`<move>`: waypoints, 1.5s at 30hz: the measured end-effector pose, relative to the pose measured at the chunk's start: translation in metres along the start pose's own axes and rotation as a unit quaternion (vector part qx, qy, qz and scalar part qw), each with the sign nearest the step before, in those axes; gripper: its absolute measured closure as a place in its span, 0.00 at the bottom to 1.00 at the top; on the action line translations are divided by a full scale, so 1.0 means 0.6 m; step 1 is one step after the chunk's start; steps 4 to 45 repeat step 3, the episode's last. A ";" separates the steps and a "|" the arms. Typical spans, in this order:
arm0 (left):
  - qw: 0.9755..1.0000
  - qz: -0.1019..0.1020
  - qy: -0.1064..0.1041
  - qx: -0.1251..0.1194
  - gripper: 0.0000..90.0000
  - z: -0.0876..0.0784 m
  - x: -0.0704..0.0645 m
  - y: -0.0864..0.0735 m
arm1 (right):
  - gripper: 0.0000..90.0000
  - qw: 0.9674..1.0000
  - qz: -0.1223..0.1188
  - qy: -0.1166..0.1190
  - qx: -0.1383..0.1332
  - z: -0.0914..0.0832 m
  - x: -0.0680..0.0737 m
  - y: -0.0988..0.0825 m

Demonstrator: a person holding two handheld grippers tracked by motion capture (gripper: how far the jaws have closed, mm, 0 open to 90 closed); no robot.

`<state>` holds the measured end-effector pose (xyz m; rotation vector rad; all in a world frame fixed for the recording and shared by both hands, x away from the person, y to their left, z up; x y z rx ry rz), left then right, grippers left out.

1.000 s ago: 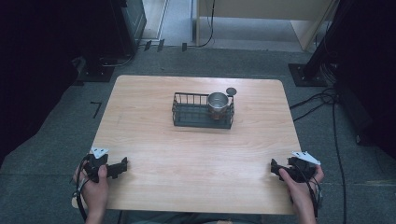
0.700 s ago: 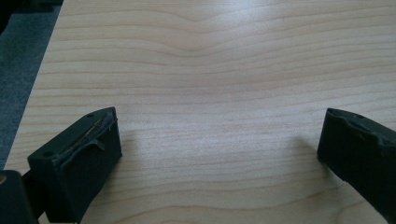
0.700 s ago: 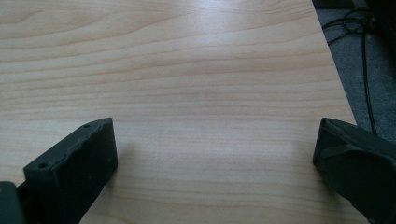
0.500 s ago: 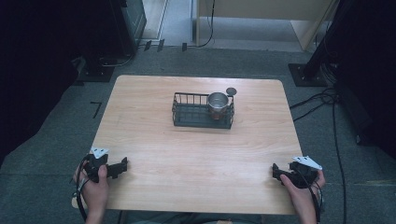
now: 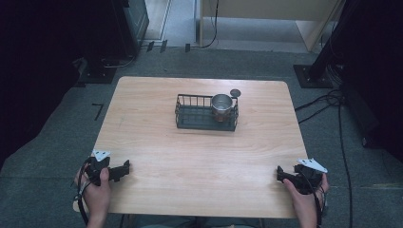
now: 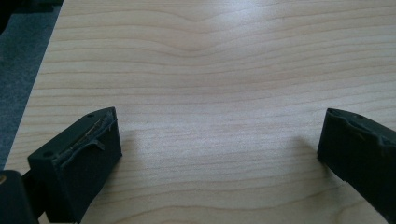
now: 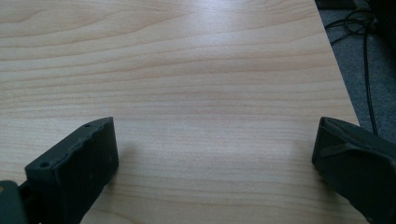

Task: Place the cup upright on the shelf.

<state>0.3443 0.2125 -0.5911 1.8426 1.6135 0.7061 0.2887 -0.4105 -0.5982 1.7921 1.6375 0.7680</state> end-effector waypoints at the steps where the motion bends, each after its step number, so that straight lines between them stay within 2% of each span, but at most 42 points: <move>1: 1.000 0.000 0.000 0.000 0.00 0.000 0.000 0.000 | 0.00 1.000 0.000 0.001 0.000 0.000 0.000 0.000; 45: 1.000 0.000 0.000 0.000 0.00 0.000 0.000 0.000 | 0.00 1.000 0.000 0.001 0.000 0.000 0.000 0.000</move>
Point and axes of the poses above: each handheld gripper's, and its own axes: z roughly forward along the jaws, y roughly out of its top, x roughly to its left, the point moved 10 cm from there along z, roughly forward along the jaws, and after that the axes turned 3 degrees about -x, right-handed, at the moved point
